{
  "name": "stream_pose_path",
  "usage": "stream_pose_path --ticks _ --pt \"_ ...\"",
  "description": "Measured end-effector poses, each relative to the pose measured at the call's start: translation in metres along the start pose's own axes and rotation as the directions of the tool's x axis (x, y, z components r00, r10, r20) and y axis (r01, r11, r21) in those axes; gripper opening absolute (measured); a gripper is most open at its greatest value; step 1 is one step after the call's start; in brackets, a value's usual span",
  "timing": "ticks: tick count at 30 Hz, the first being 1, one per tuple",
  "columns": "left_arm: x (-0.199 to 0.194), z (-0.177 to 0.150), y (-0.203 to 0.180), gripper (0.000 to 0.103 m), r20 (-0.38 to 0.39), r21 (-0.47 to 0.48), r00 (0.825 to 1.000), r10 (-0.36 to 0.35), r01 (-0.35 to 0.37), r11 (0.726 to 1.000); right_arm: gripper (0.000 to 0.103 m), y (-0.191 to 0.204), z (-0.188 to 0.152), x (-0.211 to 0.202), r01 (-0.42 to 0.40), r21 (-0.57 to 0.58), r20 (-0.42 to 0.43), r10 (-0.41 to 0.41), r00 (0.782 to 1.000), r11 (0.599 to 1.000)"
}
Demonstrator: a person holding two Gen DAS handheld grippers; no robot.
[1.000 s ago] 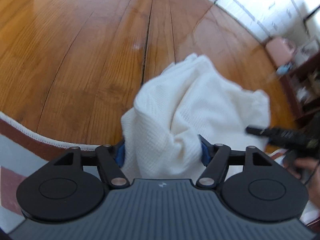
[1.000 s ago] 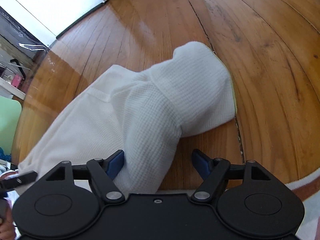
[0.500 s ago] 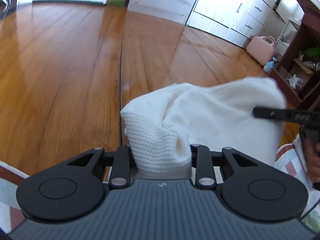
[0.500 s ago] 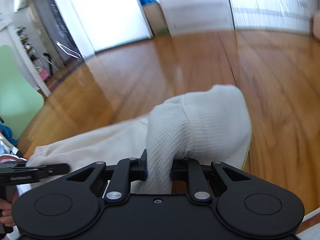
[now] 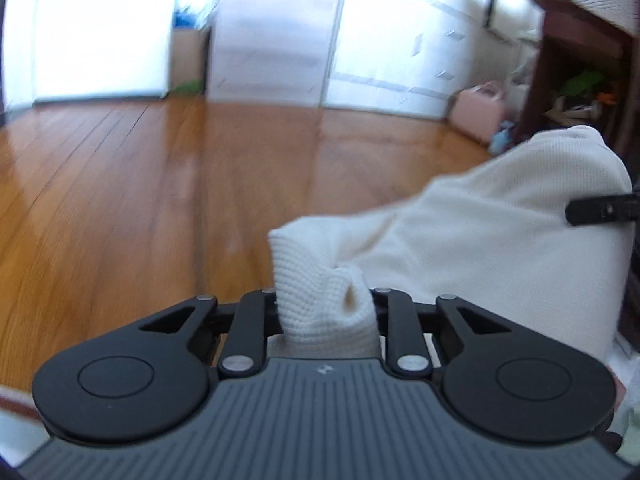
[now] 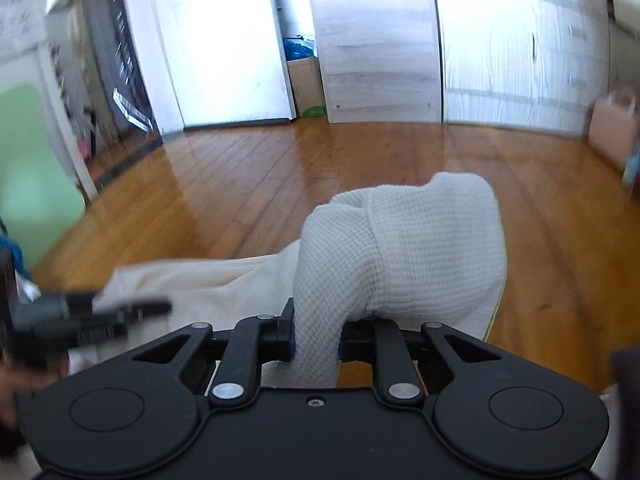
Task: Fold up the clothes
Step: 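Lift the bundle with both grippers and carry it toward the striped rug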
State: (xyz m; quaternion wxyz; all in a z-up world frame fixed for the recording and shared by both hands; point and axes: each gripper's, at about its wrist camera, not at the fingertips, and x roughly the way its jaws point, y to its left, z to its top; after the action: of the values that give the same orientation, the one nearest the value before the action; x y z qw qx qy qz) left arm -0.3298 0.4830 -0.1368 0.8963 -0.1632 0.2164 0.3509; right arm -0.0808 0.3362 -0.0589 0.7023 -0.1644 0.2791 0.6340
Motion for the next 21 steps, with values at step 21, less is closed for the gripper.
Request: stream_pose_path --ticks 21 --pt "-0.030 0.019 -0.163 0.015 0.037 0.332 0.999 -0.037 0.023 0.943 0.020 -0.062 -0.071 -0.137 0.097 0.244 0.197 -0.147 0.969 0.965"
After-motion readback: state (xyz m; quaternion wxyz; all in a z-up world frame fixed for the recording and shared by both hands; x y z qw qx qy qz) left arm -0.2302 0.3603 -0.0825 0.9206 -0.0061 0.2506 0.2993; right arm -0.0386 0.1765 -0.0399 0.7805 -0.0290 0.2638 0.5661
